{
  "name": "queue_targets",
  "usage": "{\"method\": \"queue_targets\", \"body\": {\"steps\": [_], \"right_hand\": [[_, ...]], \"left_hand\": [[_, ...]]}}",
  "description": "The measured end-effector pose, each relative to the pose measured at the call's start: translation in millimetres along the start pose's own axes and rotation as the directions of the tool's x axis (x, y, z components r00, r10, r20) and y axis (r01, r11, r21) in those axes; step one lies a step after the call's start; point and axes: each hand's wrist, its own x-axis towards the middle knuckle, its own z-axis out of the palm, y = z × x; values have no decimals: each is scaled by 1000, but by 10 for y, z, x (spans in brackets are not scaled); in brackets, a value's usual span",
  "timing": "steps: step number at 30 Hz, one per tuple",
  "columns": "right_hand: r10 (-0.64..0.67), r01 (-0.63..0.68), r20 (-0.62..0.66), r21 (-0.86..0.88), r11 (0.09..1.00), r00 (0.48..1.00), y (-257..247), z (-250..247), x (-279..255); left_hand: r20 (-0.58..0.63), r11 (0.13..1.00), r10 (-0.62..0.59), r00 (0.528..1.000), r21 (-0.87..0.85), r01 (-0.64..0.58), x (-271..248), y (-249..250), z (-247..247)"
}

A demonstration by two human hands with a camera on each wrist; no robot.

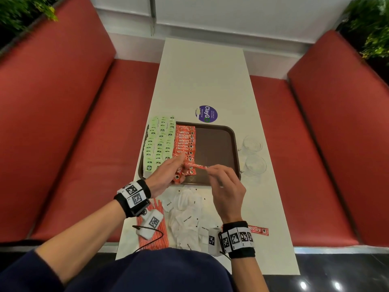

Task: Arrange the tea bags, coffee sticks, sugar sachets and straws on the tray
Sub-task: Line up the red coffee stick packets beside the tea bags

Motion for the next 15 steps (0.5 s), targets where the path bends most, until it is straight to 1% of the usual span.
{"method": "queue_targets", "body": {"steps": [4, 5, 7, 9, 11, 13, 15], "right_hand": [[12, -12, 40, 11, 1000, 999, 44, 14, -37], [7, -8, 55, 11, 1000, 998, 60, 20, -42], [16, -18, 74, 35, 999, 997, 96, 38, -45], [90, -97, 94, 74, 993, 992, 125, 54, -18], [195, -217, 153, 143, 966, 969, 130, 71, -4], [308, -365, 233, 266, 892, 923, 90, 83, 13], [389, -473, 292, 328, 817, 874, 75, 88, 57]], "left_hand": [[67, 999, 7, 998, -38, -5, -13, 26, 8], [71, 1000, 23, 997, -24, -21, -7, 12, 5], [68, 994, 77, 995, 66, -82, 1, -21, -14], [70, 972, 154, 986, 167, -163, 10, -55, -52], [72, 944, 209, 975, 246, -221, 8, -69, -86], [74, 911, 253, 965, 318, -263, 23, -83, -117], [77, 896, 282, 956, 336, -291, 58, -116, -157]]}}
